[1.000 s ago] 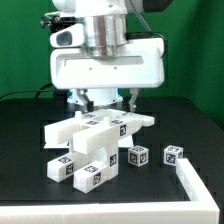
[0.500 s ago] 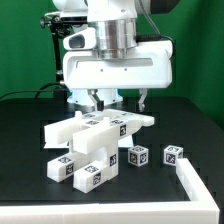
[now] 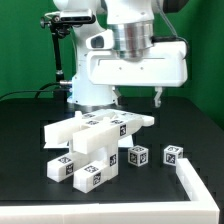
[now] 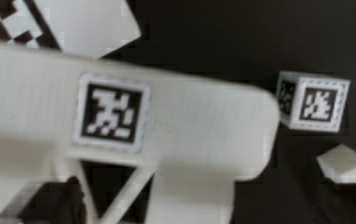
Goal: Assemble chair
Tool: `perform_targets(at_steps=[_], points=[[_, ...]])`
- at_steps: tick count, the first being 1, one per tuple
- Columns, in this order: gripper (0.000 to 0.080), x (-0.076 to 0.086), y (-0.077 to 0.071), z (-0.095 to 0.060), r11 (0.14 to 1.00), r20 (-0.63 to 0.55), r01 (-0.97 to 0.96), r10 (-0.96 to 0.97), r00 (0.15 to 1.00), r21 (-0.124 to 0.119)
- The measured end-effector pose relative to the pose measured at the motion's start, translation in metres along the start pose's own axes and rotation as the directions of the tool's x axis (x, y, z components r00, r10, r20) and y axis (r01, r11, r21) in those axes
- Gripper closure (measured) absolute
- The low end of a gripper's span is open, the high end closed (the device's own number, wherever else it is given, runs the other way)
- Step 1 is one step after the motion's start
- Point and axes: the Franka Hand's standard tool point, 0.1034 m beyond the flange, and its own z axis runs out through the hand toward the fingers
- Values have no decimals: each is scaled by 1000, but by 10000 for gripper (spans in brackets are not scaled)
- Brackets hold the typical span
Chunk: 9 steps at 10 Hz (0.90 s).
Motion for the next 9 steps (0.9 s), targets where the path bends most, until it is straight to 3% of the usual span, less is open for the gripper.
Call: perform_targets(at_steps=[4,6,9], points=[[151,-1,1,1,1000,3,-6,6,1000,-4],[151,-41,-3,13,995,16,-96,97,995,-21],[151,-59,4,31,996,-11,-80,80,997,-42]])
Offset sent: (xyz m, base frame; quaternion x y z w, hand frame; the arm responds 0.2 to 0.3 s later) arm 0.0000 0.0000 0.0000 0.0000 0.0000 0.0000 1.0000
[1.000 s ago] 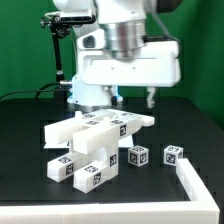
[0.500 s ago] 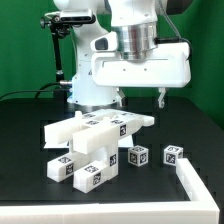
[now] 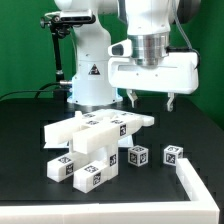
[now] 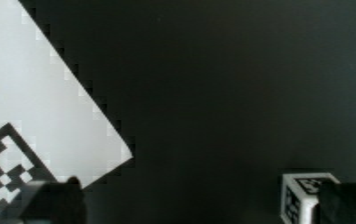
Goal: Assemble chair
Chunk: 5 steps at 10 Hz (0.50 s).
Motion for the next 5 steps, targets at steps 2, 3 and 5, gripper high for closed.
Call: perform_targets(at_steps=[2,3,5], points=[[151,-6,12,19,1000,-33,13,-13,999,-22],[151,-6,18,26,999,-38,27,-28,999,-36],[151,2,35,31,994,-40,94,-96,995,-53]])
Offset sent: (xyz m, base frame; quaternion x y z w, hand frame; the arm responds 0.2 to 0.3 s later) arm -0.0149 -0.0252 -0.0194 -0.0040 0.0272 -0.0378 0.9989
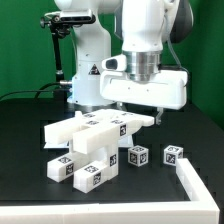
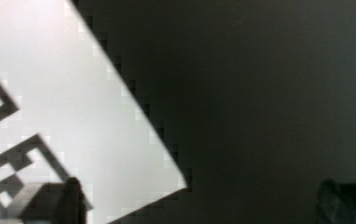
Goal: Assemble chair
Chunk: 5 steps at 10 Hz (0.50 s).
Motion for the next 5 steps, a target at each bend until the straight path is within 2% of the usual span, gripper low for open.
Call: perform_targets(at_steps=[2,5], points=[[151,19,16,-1,999,-1,46,-46,999,-4],[151,59,24,-9,998,-6,63,-63,998,-3]])
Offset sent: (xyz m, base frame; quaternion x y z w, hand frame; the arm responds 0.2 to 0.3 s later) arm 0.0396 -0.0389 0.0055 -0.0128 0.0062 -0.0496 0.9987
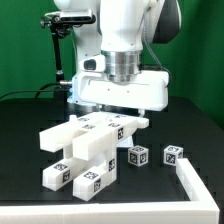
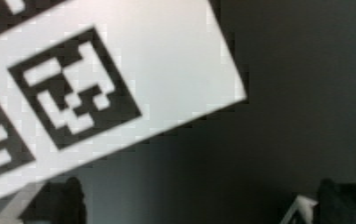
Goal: Assemble chair
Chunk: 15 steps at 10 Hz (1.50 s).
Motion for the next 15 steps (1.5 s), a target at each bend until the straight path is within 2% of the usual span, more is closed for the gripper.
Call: perform_targets(at_steps=[2,8,10,12,15], points=[[151,26,4,-2,1000,-21,-4,4,1000,-5],[151,30,8,-1,1000,-22,24,-24,999,-12],[151,51,14,-2,998,-37,61,-62,997,-16],[151,60,30,6,995,-13,94,-95,995,-33],[151,62,31,8,994,-4,103,-103,995,-39]])
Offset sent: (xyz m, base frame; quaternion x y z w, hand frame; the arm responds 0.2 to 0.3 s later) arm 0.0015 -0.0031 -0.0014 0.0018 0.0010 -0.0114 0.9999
